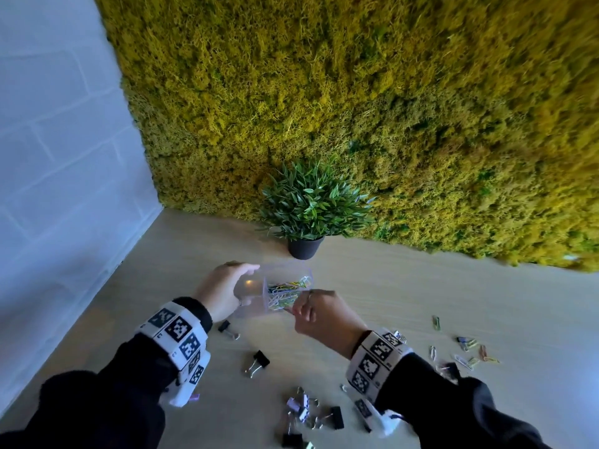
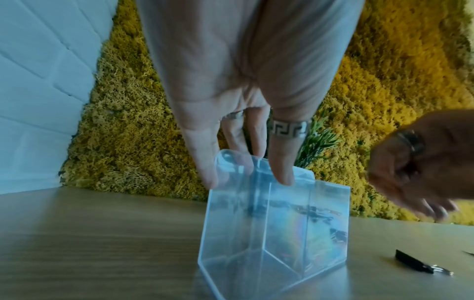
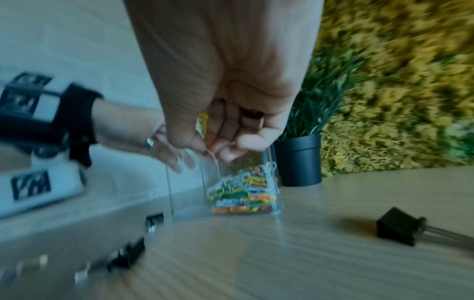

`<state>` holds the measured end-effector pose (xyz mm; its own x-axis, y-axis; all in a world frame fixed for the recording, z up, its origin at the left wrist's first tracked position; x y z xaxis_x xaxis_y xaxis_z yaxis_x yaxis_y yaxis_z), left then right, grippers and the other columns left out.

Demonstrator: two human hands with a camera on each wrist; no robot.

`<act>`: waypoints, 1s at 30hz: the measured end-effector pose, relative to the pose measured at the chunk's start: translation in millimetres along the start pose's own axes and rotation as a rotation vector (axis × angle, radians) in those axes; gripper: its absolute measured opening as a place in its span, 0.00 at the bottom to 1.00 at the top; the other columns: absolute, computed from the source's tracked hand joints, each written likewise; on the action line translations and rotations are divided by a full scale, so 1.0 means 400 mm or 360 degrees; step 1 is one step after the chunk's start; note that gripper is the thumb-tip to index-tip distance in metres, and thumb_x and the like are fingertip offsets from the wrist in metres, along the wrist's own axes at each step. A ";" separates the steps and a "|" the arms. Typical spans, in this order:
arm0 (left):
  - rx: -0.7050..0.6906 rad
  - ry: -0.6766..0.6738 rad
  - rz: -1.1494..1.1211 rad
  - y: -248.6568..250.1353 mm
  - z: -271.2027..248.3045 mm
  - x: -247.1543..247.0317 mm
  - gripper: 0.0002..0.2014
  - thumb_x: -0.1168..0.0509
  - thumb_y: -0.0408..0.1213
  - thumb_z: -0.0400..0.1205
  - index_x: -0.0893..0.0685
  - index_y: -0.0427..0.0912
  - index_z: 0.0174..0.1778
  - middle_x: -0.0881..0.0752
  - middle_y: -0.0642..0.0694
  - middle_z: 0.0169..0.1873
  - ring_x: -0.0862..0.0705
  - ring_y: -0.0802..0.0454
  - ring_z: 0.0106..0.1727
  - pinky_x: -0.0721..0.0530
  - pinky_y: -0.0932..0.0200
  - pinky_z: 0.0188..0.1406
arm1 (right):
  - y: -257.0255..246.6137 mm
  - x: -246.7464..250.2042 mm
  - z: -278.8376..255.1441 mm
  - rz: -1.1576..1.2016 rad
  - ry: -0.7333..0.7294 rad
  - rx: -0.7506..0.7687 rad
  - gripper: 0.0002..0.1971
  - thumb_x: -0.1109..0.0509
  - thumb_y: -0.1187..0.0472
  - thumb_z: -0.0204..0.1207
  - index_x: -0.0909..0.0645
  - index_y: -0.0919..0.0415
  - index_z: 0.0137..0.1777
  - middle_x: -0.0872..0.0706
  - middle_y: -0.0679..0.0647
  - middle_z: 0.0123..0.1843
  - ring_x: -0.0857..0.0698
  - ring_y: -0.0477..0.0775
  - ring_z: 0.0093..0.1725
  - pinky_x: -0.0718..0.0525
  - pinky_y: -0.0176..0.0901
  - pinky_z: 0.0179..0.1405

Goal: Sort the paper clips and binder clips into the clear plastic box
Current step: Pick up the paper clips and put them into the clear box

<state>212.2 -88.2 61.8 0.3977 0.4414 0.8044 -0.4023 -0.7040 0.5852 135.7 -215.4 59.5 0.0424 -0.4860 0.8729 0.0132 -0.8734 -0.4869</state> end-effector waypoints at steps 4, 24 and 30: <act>-0.0020 0.0033 -0.0105 0.027 -0.008 -0.031 0.31 0.30 0.24 0.73 0.27 0.43 0.72 0.22 0.44 0.69 0.23 0.51 0.65 0.31 0.70 0.53 | -0.005 0.107 0.020 -0.0177 0.0362 0.0021 0.08 0.37 0.60 0.76 0.17 0.59 0.48 0.14 0.52 0.49 0.15 0.58 0.47 0.15 0.49 0.46; -0.0638 -0.0518 0.0345 0.524 -0.035 -0.510 0.23 0.42 0.28 0.81 0.31 0.44 0.73 0.29 0.45 0.74 0.27 0.48 0.72 0.28 0.56 0.72 | 0.683 0.178 -0.414 -0.0403 -0.0284 -0.1301 0.24 0.47 0.51 0.84 0.42 0.54 0.79 0.45 0.62 0.80 0.40 0.67 0.77 0.38 0.60 0.77; -0.0566 -0.0841 0.0656 0.536 -0.002 -0.608 0.32 0.50 0.17 0.79 0.43 0.39 0.80 0.50 0.45 0.83 0.51 0.46 0.83 0.47 0.57 0.81 | 0.626 0.130 -0.360 -0.0314 -0.0179 -0.0905 0.21 0.50 0.49 0.83 0.36 0.44 0.76 0.37 0.54 0.76 0.38 0.64 0.75 0.33 0.59 0.73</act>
<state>28.4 -346.0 -8.4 0.4637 -0.2068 0.8615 -0.8100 -0.4931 0.3176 -2.6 -464.2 -12.6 0.1992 -0.3338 0.9213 -0.5026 -0.8419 -0.1964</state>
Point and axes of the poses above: each hand's wrist, its own z-axis towards the middle knuckle, its own x-axis out of the back of the hand, y = z × x, the point moved 10 cm from there along z, towards the middle knuckle
